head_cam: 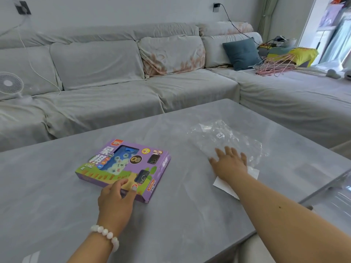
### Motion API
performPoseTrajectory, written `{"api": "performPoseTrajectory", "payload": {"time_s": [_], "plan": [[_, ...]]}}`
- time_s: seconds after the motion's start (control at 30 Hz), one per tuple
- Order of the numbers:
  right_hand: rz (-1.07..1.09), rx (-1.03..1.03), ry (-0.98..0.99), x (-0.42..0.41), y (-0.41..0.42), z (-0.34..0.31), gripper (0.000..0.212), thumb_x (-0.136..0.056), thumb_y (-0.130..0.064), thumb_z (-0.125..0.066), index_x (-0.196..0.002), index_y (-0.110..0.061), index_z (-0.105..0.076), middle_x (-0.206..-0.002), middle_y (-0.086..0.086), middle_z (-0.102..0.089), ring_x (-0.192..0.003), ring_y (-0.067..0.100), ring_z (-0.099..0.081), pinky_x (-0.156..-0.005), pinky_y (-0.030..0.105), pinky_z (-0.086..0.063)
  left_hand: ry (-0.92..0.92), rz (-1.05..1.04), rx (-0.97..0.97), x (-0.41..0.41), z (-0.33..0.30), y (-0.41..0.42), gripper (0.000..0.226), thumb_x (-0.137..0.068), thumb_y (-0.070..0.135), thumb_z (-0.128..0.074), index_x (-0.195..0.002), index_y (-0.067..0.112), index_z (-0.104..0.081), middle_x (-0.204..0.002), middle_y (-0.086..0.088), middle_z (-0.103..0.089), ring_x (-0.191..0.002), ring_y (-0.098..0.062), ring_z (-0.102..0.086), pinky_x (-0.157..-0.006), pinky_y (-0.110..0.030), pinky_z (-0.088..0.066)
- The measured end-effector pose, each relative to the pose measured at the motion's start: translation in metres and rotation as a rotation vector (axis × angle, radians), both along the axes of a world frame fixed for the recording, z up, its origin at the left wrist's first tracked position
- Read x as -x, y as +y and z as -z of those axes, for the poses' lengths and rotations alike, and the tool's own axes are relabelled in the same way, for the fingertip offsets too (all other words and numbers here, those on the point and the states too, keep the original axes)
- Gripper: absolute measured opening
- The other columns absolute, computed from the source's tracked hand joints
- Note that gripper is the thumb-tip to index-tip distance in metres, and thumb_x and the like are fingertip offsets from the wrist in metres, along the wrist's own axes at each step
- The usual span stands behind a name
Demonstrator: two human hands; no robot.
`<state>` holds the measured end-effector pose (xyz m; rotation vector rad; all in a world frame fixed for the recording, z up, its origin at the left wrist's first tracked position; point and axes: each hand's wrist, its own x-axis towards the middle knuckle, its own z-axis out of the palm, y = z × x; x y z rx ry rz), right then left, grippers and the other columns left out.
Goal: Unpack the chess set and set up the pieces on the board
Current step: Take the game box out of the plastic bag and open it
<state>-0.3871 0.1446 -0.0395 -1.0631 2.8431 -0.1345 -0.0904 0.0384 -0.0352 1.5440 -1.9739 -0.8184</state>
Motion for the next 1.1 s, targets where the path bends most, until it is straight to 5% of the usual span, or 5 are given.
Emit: {"api": "performPoseTrajectory", "payload": {"time_s": [0.17,0.33,0.53,0.67,1.1], "plan": [[0.067,-0.118,-0.061,-0.005,-0.002,0.003,0.067,-0.092,-0.062,-0.010,-0.148,-0.027,-0.018,-0.156,0.008,-0.019,-0.145,0.026,-0.008,-0.116,0.052,0.003,0.026,0.012,0.000,0.000,-0.005,0.002,0.035,-0.090,0.030,-0.057,-0.123,0.018,-0.055,-0.113,-0.003,-0.049,-0.115,-0.023,-0.042,-0.099,-0.038,-0.037],[-0.095,0.132,-0.007,-0.042,-0.033,-0.012,0.069,-0.093,-0.061,-0.017,-0.151,-0.023,-0.008,-0.159,0.002,-0.008,-0.147,0.021,0.001,-0.117,0.045,-0.001,0.071,-0.005,-0.053,-0.006,-0.007,0.000,0.036,-0.090,0.029,-0.058,-0.125,0.020,-0.053,-0.122,-0.006,-0.045,-0.107,-0.018,-0.044,-0.099,-0.036,-0.038],[-0.215,0.424,-0.570,-0.098,-0.090,-0.015,0.067,-0.096,-0.050,-0.036,-0.149,-0.013,-0.019,-0.155,0.005,-0.023,-0.142,0.024,-0.022,-0.114,0.036,-0.018,0.228,-0.051,-0.288,-0.015,-0.004,-0.009,0.050,-0.090,0.034,-0.057,-0.136,0.020,-0.041,-0.130,-0.005,-0.047,-0.110,-0.023,-0.052,-0.092,-0.036,-0.046],[-0.094,0.479,-0.815,-0.110,-0.115,-0.015,0.036,-0.097,-0.043,-0.038,-0.117,-0.014,-0.047,-0.125,0.012,-0.050,-0.115,0.026,-0.049,-0.096,0.033,-0.036,0.501,-0.135,-0.559,-0.021,-0.006,-0.009,0.041,-0.091,0.032,-0.057,-0.128,0.022,-0.040,-0.092,-0.016,-0.056,-0.069,-0.019,-0.052,-0.066,-0.031,-0.047],[0.182,0.685,-1.277,-0.170,-0.105,-0.019,0.024,-0.094,-0.033,-0.051,-0.082,-0.014,-0.058,-0.081,0.005,-0.056,-0.066,0.017,-0.048,-0.068,0.029,-0.040,0.906,-0.229,-0.576,-0.068,-0.020,-0.003,0.012,-0.094,0.017,-0.049,-0.087,0.015,-0.059,-0.066,0.003,-0.071,-0.067,-0.013,-0.065,-0.067,-0.030,-0.050]]}}
